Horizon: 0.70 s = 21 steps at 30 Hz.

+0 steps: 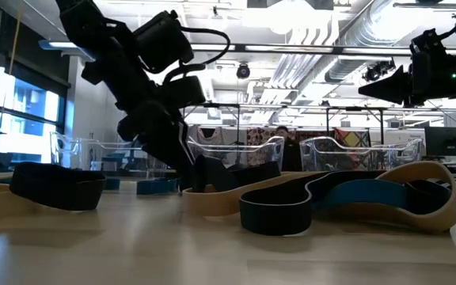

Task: Sort rubber bands into baskets
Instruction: Put the black rubber band into the left transparent bin

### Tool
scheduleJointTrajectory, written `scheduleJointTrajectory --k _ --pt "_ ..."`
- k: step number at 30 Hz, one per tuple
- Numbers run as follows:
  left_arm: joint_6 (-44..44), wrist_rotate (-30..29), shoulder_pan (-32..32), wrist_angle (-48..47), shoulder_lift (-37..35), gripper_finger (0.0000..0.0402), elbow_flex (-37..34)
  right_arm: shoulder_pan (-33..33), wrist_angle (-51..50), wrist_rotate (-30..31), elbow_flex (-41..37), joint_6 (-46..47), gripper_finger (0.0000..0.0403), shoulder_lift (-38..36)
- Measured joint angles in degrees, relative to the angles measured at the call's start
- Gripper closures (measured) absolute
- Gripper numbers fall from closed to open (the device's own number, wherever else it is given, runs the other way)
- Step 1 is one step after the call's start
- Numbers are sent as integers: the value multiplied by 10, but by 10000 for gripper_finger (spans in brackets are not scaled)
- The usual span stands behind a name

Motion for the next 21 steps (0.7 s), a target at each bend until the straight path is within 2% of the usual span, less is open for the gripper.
scheduleJointTrajectory --k 21 --pt "15 7 16 0 0 296 0 0 0 0 0 0 403 0"
